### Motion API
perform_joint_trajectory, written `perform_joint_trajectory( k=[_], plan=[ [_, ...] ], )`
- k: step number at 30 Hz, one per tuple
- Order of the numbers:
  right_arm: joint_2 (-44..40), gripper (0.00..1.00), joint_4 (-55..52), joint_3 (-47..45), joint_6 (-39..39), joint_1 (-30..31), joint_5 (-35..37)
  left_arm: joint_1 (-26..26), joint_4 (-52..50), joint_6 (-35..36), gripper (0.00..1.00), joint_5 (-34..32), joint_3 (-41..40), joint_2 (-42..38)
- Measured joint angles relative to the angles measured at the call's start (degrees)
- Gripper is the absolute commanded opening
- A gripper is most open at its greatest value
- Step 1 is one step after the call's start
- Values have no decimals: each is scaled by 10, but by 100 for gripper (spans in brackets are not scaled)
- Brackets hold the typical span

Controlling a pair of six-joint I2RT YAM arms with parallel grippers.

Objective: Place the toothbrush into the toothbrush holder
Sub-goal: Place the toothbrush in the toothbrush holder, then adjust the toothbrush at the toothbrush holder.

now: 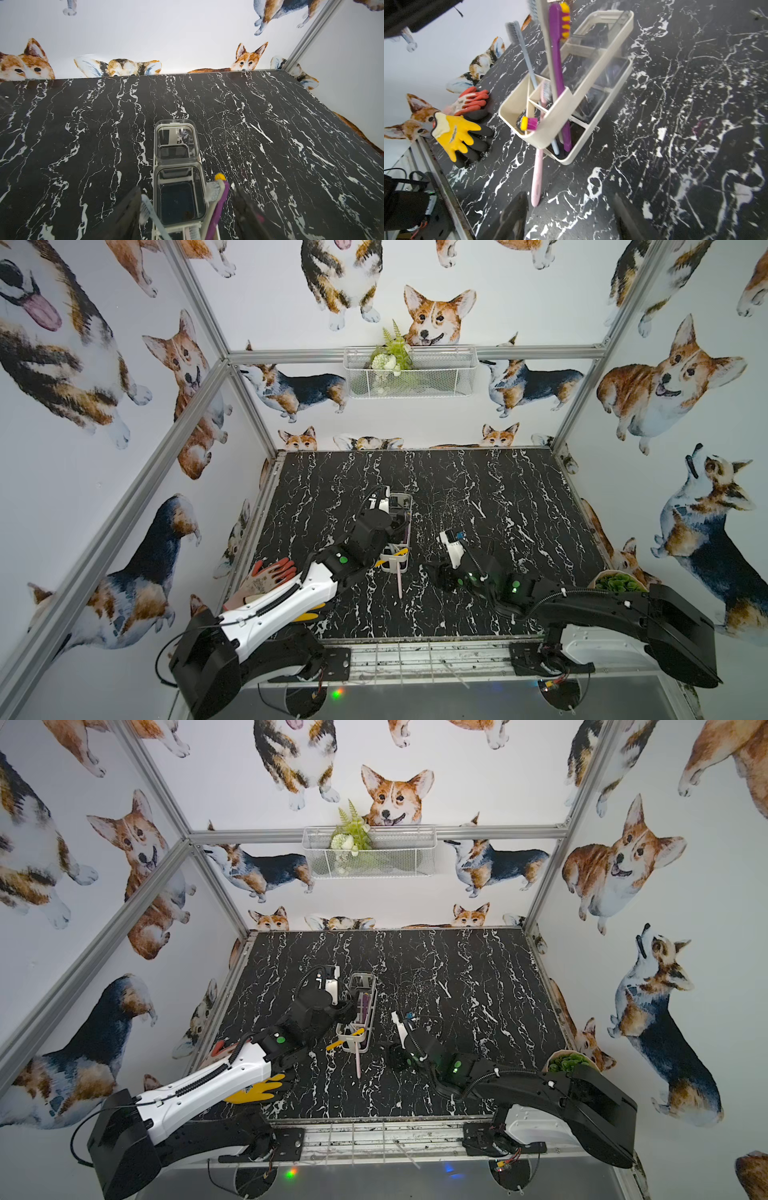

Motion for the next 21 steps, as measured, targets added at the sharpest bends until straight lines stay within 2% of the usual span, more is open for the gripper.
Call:
perform_joint_trajectory(
  k=[8,15,21],
  plan=[
    [77,73,-5,93,1,0,-21,0,-121,-37,72,-17,15,-58],
    [146,74,-31,158,3,0,-31,10,-183,-67,73,-18,-15,-106],
    [183,65,-60,188,3,0,-30,25,-202,-85,73,-5,-48,-136]
  ],
)
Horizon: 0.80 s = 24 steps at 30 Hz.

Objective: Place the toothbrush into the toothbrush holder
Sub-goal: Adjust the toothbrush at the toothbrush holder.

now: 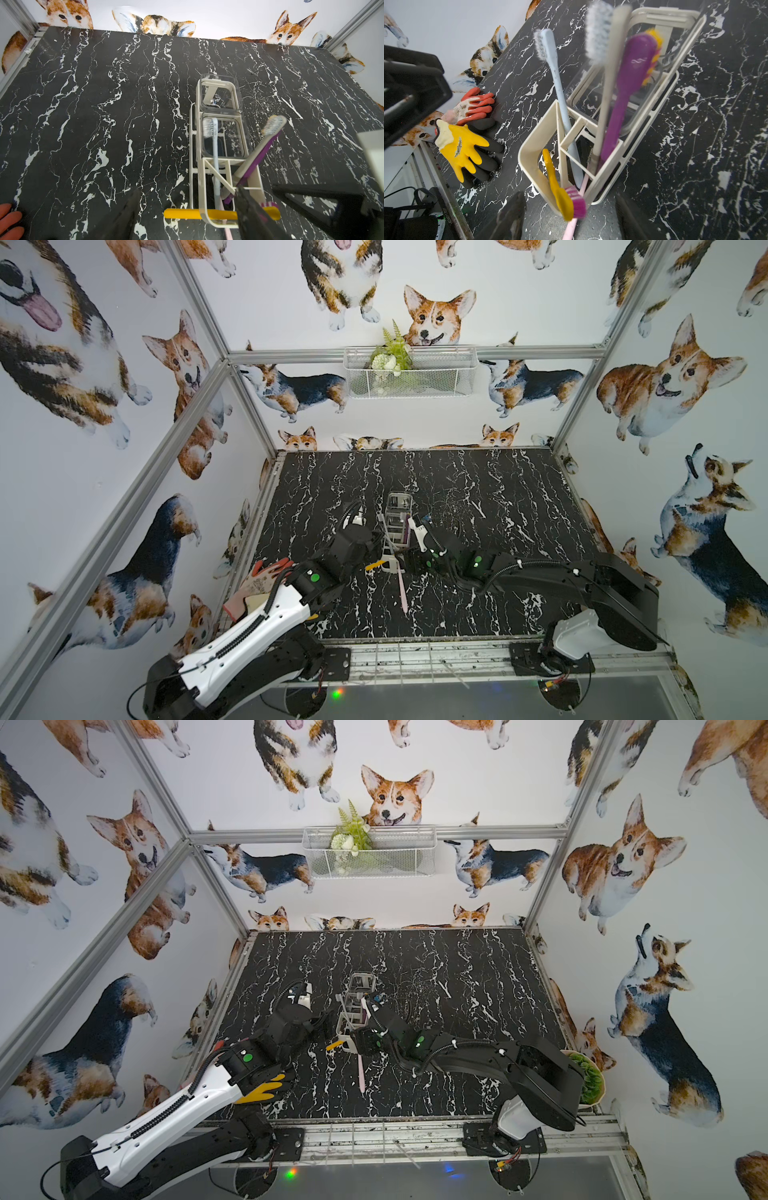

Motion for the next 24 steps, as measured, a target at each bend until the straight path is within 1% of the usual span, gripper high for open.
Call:
perform_joint_trajectory(
  k=[1,2,9,11,17,24],
  plan=[
    [3,64,-3,3,0,0,2,2,-2,-1,73,4,-3,-2],
    [6,58,-5,6,0,0,2,5,-3,-2,73,7,-6,-3],
    [9,32,-18,11,0,-4,13,23,-5,-5,73,27,-16,-10],
    [9,27,-18,13,0,-4,15,27,-4,-5,73,34,-18,-12],
    [8,20,-17,14,0,-4,16,36,-4,-5,73,44,-23,-17],
    [-4,18,-19,20,-8,-5,16,42,-4,-5,73,50,-28,-21]
  ],
)
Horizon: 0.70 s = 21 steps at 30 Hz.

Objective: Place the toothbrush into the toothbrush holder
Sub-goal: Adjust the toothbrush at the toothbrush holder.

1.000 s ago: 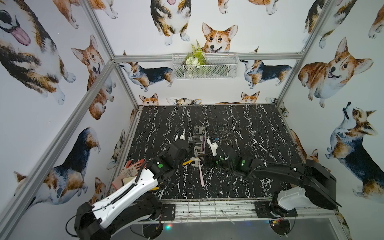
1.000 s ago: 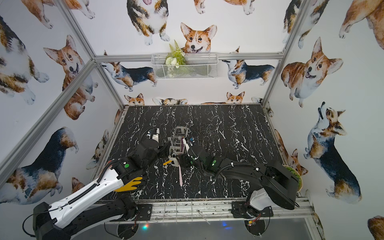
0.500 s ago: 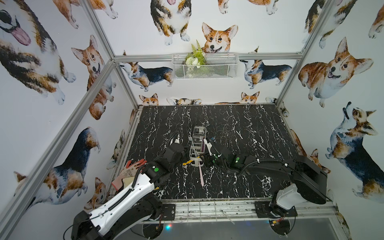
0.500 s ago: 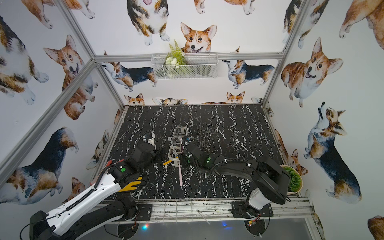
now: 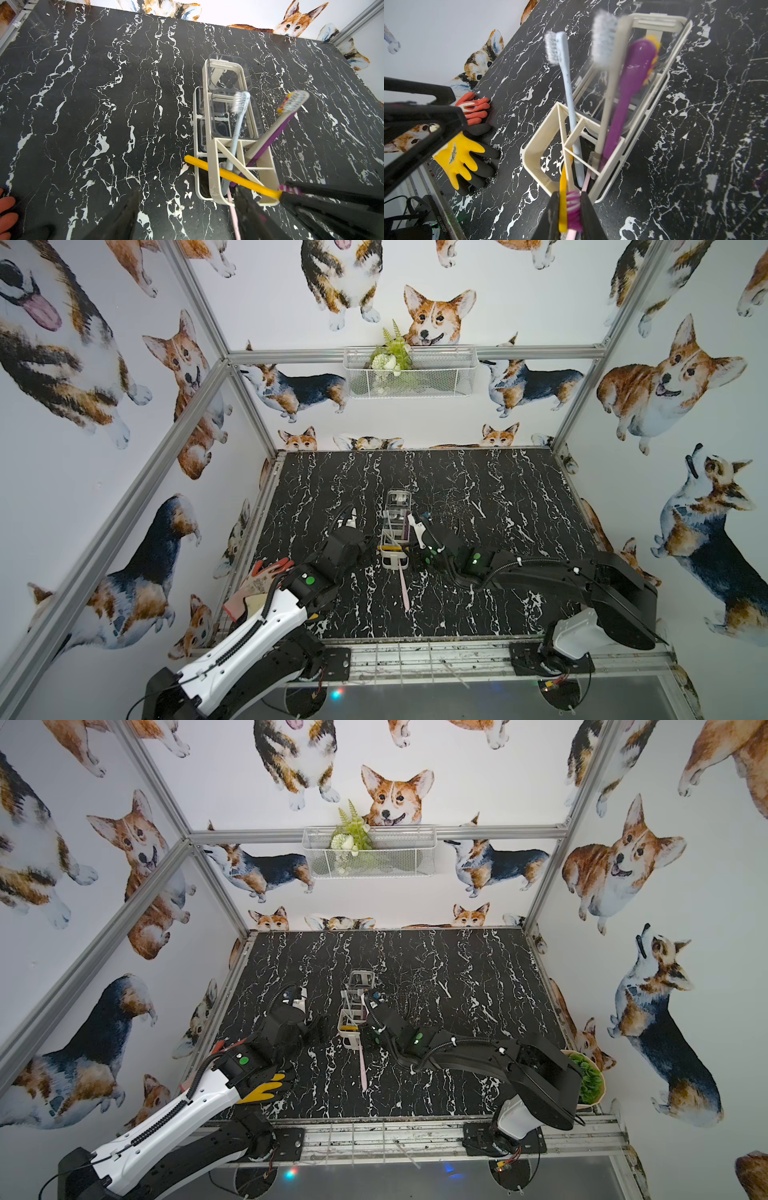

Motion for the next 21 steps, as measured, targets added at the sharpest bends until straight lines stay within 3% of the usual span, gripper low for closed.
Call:
perform_joint_trajectory(
  k=[21],
  plan=[
    [-14,17,-179,126,-84,-17,-14,16,0,-2,73,18,-10,0]
  ],
)
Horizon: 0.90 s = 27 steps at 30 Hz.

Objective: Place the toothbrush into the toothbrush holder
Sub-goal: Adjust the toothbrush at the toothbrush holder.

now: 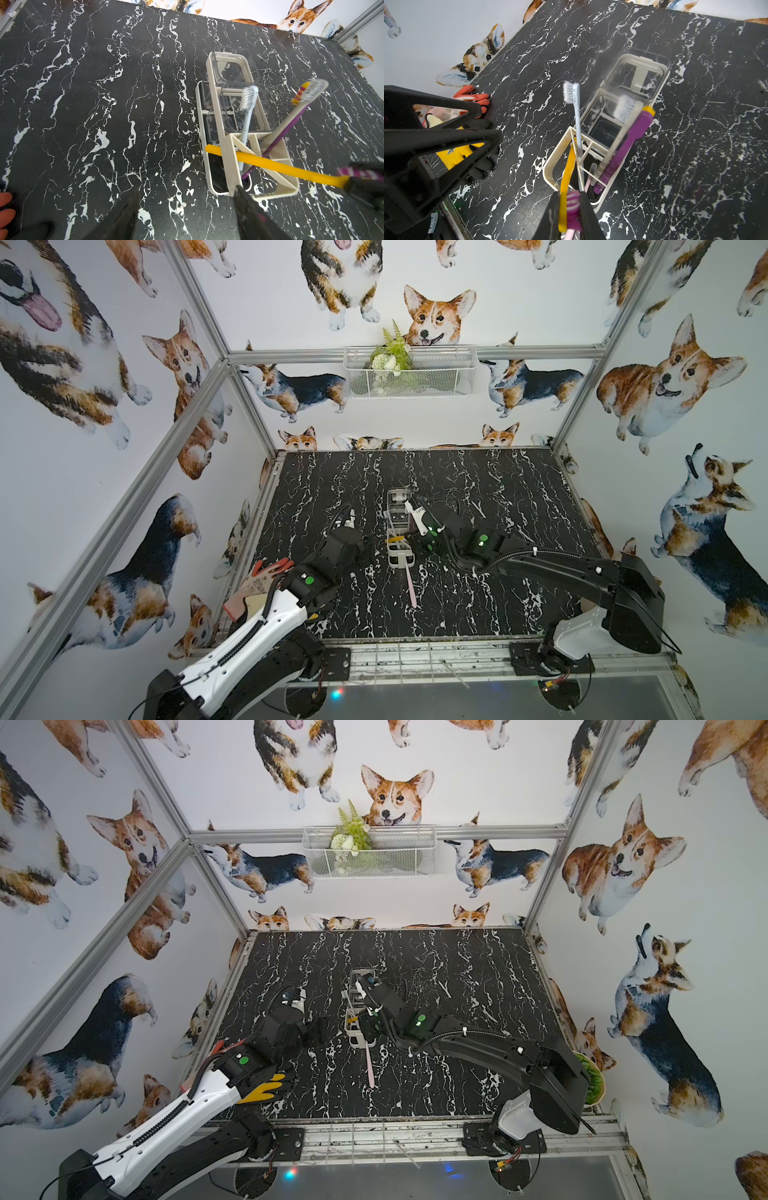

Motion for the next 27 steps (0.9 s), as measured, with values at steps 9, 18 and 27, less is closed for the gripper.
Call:
perform_joint_trajectory(
  k=[9,18,27],
  plan=[
    [15,17,-76,38,-30,-2,-16,3,2,0,73,12,-1,10],
    [56,17,-138,97,-60,-13,-44,8,6,-2,73,20,-7,16],
    [100,57,-181,141,-78,-28,-62,9,7,-4,73,26,-12,21]
  ],
)
